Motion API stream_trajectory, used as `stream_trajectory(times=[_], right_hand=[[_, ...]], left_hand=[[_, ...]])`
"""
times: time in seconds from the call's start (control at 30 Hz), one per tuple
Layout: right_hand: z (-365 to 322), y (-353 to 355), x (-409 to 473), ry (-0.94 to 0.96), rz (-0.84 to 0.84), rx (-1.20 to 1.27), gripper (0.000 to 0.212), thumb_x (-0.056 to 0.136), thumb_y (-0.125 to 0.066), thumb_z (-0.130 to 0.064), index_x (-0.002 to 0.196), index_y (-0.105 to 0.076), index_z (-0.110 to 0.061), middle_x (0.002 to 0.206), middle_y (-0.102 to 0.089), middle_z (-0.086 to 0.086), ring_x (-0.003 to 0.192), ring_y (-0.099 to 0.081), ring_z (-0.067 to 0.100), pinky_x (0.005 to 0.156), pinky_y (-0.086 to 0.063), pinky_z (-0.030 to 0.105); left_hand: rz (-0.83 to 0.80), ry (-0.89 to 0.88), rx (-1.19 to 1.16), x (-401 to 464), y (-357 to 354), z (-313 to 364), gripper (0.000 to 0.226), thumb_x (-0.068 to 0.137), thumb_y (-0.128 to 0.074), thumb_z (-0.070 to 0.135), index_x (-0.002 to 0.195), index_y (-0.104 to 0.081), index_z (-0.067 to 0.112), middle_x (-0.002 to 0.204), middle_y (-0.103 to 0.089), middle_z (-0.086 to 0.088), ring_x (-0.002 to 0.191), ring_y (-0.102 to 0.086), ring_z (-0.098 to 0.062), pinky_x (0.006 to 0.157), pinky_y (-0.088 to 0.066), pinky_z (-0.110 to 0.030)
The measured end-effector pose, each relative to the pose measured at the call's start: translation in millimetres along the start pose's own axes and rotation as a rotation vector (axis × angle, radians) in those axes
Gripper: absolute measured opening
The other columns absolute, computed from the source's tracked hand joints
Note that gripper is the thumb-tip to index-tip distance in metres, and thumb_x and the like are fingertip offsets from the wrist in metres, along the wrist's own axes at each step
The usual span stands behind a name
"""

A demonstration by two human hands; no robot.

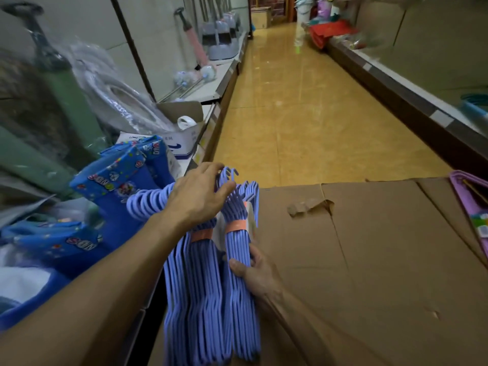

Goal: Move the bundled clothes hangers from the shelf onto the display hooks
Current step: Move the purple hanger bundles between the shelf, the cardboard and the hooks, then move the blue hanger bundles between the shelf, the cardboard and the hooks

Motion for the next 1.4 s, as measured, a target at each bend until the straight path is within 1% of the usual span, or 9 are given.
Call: stream_trajectory(times=[0.1,0.23,0.37,0.53,0.63,0.8,0.97,1.17,1.4], right_hand=[[7,-8,2,-0.024,-0.002,-0.109,0.055,0.076,-0.072,-0.038,0.127,-0.061,-0.021,0.121,-0.067,0.007,0.110,-0.065,0.032,0.094,-0.055,0.052],[13,-7,11,-0.078,0.000,-0.092,0.033,0.092,-0.070,-0.019,0.124,-0.061,-0.023,0.119,-0.068,0.006,0.108,-0.066,0.029,0.093,-0.056,0.052],[10,-4,14,-0.070,-0.045,-0.205,0.027,0.095,-0.066,-0.021,0.121,-0.059,-0.024,0.120,-0.067,0.005,0.109,-0.065,0.025,0.096,-0.055,0.047],[-7,4,13,-0.097,-0.167,-0.489,0.046,0.091,-0.069,-0.038,0.129,-0.056,-0.016,0.124,-0.064,0.004,0.114,-0.061,0.025,0.099,-0.052,0.045],[-35,20,10,-0.091,-0.284,-0.726,0.040,0.093,-0.065,-0.042,0.123,-0.059,-0.016,0.117,-0.063,0.002,0.113,-0.062,0.025,0.098,-0.053,0.044],[-94,69,0,-0.016,-0.251,-1.063,0.042,0.096,-0.059,-0.045,0.118,-0.063,-0.008,0.099,-0.065,0.007,0.087,-0.061,0.019,0.076,-0.048,0.029],[-163,115,-35,0.059,-0.242,-1.343,0.047,0.098,-0.054,-0.046,0.126,-0.060,-0.008,0.127,-0.061,0.012,0.113,-0.060,0.025,0.096,-0.049,0.037],[-214,176,-82,-0.012,-0.212,-1.452,0.040,0.101,-0.052,-0.040,0.130,-0.055,-0.012,0.124,-0.065,0.007,0.099,-0.060,0.021,0.080,-0.046,0.030],[-222,256,-137,-0.047,-0.079,-1.373,0.037,0.101,-0.053,-0.038,0.130,-0.056,-0.017,0.118,-0.066,0.003,0.100,-0.062,0.018,0.087,-0.051,0.033]], left_hand=[[-0.006,-0.020,0.078,-2,-5,-10,0.059,0.098,-0.045,0.053,0.149,-0.037,0.023,0.148,-0.047,0.000,0.132,-0.045,-0.024,0.105,-0.034,-0.043],[0.004,-0.023,0.122,-3,-10,-15,0.053,0.098,-0.044,0.054,0.144,-0.040,0.027,0.135,-0.056,-0.001,0.123,-0.051,-0.025,0.101,-0.037,-0.045],[0.055,0.004,0.129,0,-10,-9,0.045,0.098,-0.042,0.053,0.132,-0.050,0.024,0.126,-0.060,-0.004,0.116,-0.054,-0.026,0.095,-0.038,-0.042],[0.045,0.046,0.111,1,-9,-2,0.044,0.098,-0.044,0.052,0.129,-0.053,0.022,0.132,-0.056,-0.004,0.120,-0.051,-0.026,0.100,-0.037,-0.043],[0.059,0.073,-0.009,5,-3,1,0.046,0.098,-0.048,0.050,0.131,-0.055,0.018,0.136,-0.052,-0.005,0.116,-0.053,-0.023,0.099,-0.040,-0.043],[0.154,0.026,-0.220,23,13,20,0.039,0.097,-0.055,0.038,0.125,-0.061,0.013,0.124,-0.061,-0.010,0.107,-0.060,-0.023,0.090,-0.043,-0.033],[0.186,-0.019,-0.496,44,25,78,0.025,0.097,-0.059,0.029,0.116,-0.066,0.015,0.110,-0.068,-0.002,0.103,-0.063,-0.021,0.088,-0.052,-0.037],[0.126,-0.096,-0.730,54,14,173,0.020,0.097,-0.059,0.031,0.115,-0.066,0.025,0.106,-0.065,0.010,0.097,-0.063,-0.011,0.070,-0.045,-0.025],[0.021,-0.135,-0.923,49,-7,265,0.013,0.097,-0.060,0.030,0.108,-0.066,0.033,0.107,-0.067,0.011,0.099,-0.065,-0.010,0.091,-0.055,-0.042]])
Point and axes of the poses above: each hand's wrist, its own x-axis towards the middle knuckle, its own y-axis out of the back of the hand, z = x × y, the point moved 2 cm from there along x, towards the middle knuckle
